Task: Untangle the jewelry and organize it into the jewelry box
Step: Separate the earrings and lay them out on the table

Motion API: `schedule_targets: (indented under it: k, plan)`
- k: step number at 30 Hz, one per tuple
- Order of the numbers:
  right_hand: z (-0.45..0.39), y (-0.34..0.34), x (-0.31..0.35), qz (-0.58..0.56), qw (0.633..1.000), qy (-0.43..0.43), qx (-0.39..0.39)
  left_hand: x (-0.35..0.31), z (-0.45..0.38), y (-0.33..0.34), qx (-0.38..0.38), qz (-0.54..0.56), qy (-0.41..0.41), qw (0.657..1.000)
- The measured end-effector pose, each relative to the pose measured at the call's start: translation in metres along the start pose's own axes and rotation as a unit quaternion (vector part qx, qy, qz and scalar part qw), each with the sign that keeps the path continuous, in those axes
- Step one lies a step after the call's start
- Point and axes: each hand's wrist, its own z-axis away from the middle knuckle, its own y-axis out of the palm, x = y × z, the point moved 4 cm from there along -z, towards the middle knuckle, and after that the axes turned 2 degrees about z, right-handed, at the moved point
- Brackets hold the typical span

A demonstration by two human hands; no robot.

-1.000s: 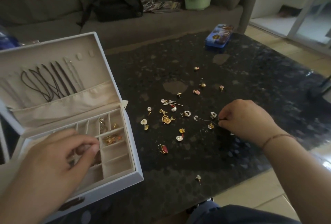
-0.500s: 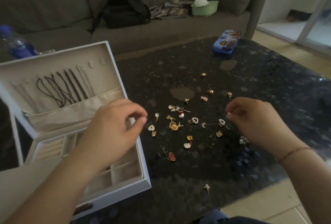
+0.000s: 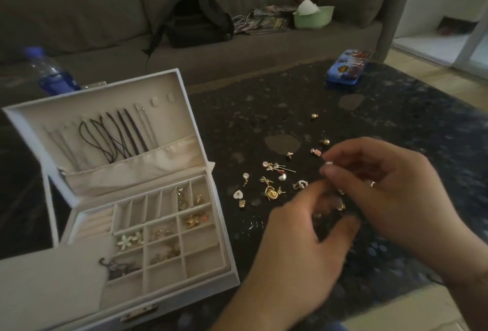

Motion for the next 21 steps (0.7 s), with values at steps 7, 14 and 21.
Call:
schedule_targets:
  k: [7, 14, 21]
  plan:
    - [0.000, -0.001, 0.007, -0.171, 0.984, 0.049, 0.017, 0.014, 0.027, -0.013, -0.097, 0.051, 0.015, 0.994]
    - [0.014, 0.036, 0.015, -0.245, 0.952, 0.090, 0.159, 0.008, 0.052, -0.055, -0.150, 0.144, 0.101, 0.973]
    - [0.023, 0.060, 0.020, -0.189, 0.958, 0.069, 0.204, 0.019, 0.062, -0.130, -0.243, 0.164, -0.026, 0.956]
